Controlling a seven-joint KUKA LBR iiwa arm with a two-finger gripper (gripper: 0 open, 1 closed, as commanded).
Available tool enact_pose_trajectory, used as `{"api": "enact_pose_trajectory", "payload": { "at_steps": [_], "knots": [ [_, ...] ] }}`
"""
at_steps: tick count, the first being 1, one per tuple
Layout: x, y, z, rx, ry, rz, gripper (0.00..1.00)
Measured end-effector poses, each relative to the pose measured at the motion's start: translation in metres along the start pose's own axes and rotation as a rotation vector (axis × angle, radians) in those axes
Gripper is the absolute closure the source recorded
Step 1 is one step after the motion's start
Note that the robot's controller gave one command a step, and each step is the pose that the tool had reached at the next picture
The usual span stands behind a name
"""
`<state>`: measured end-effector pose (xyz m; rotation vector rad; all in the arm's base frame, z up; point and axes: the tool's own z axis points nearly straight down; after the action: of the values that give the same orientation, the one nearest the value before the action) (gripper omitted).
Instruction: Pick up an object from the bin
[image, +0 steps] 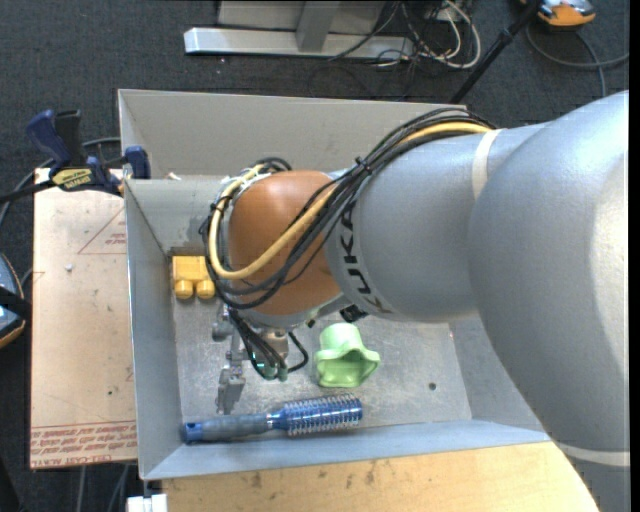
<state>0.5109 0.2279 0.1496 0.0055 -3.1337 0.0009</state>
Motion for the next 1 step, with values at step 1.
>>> {"api": "enact_pose_trajectory", "payload": {
  "at_steps": [1],
  "knots": [
    [0.0244,-0.0199,0.0661,-0.005,-0.019,-0.088,0.0]
  ]
}}
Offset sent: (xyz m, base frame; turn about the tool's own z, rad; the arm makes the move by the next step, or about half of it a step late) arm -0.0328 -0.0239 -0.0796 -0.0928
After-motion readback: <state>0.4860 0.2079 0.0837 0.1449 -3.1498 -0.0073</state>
